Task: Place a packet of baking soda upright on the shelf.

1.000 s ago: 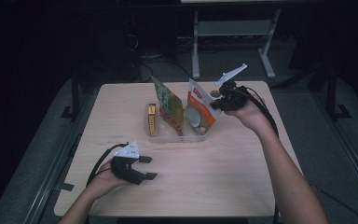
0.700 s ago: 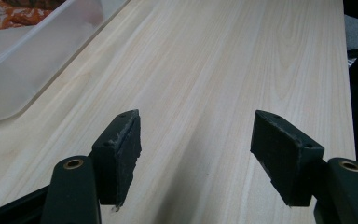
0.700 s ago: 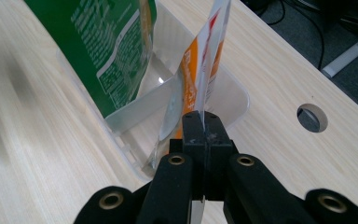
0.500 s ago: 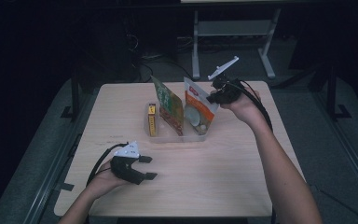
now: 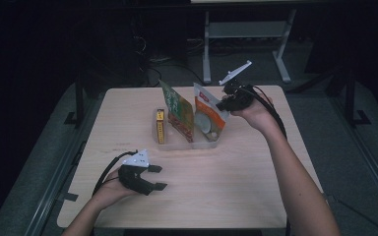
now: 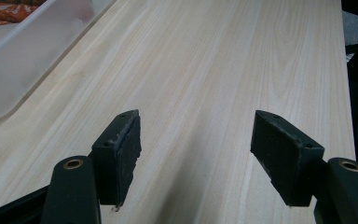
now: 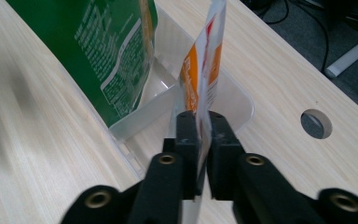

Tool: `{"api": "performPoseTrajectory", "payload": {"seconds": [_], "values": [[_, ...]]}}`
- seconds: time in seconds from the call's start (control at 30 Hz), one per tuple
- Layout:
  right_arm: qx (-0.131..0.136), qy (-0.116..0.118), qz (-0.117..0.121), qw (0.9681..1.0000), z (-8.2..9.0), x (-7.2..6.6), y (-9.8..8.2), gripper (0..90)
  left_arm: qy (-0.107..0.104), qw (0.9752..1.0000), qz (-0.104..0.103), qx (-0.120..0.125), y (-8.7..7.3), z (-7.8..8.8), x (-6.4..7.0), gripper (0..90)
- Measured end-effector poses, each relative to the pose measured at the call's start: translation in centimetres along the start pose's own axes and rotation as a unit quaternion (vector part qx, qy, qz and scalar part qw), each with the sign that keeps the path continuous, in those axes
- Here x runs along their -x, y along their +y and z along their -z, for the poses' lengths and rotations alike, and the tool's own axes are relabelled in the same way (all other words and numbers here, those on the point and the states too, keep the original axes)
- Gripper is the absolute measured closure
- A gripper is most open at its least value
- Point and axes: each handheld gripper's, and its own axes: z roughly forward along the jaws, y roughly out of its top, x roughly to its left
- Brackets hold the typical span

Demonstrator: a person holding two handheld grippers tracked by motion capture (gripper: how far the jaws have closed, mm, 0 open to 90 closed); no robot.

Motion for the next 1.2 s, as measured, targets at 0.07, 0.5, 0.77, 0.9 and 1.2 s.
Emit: {"api": "performPoseTrajectory", "payload": {"seconds": [0.07,0.5,0.77,0.9,1.2], "values": [[-0.003,-0.001,-0.001,1.0,-0.1,0.0,-0.2,72.5,-0.001,1.0,-0.003,0.0,0.0,0.0,0.0,32.3],[0.056,-0.007,-0.048,0.9972,1.7,0.6,-1.9,27.9,0.009,0.9999,-0.004,0.001,0.1,0.4,0.0,25.9],[0.085,-0.013,-0.04,0.9955,2.8,-0.2,-4.1,20.5,0.028,0.9996,0.005,-0.004,0.4,0.6,0.2,19.7],[0.101,-0.014,-0.046,0.9937,3.2,-0.5,-5.2,20.0,0.035,0.9994,0.004,-0.003,0.5,0.9,0.2,18.6],[0.118,-0.013,-0.043,0.992,3.7,-1.6,-8.3,18.5,0.043,0.999,0.002,-0.005,0.3,1.2,0.3,18.0]]}}
